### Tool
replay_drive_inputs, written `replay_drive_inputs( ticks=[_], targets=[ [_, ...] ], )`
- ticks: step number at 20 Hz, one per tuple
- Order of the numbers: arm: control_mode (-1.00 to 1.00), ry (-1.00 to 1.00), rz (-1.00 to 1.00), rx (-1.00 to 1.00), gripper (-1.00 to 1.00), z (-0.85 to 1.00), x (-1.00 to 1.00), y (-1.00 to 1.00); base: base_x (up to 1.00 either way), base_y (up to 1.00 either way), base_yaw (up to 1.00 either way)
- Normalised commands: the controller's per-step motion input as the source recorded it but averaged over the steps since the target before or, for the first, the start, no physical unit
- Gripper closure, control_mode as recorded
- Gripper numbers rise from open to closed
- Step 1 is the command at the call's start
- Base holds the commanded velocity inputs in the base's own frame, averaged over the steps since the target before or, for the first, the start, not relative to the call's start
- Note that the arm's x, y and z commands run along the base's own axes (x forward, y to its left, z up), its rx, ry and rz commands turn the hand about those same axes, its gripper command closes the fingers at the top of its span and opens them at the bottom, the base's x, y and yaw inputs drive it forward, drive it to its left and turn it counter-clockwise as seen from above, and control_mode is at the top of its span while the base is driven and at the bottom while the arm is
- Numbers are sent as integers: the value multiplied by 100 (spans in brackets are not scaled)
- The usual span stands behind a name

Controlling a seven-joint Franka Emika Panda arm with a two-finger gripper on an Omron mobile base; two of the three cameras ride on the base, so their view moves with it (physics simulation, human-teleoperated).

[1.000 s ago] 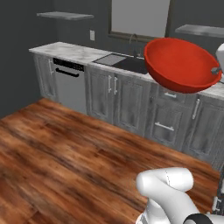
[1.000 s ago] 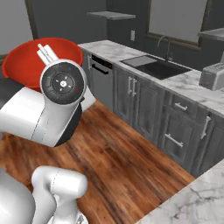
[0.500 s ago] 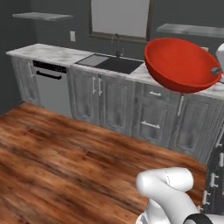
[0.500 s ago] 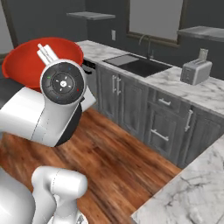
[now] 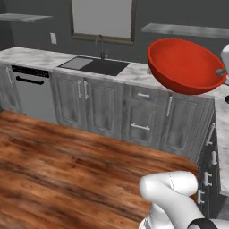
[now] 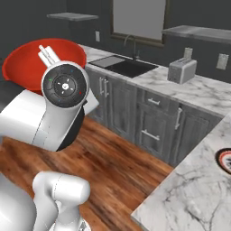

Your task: Move the bowls from the cabinet to the plates on the dining table.

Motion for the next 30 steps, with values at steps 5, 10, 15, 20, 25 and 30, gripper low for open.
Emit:
replay_drive_inputs(
  ticks=[5,10,15,20,25,30],
  targets=[
    [100,0,0,0,100,0,0,0,0,1,-25],
    [100,0,0,0,100,0,0,0,0,1,-25],
    [100,0,0,0,100,0,0,0,0,1,-25],
    [100,0,0,0,100,0,0,0,0,1,-25],
    [100,0,0,0,100,0,0,0,0,1,-25],
    [100,0,0,0,100,0,0,0,0,2,-25]
  ],
)
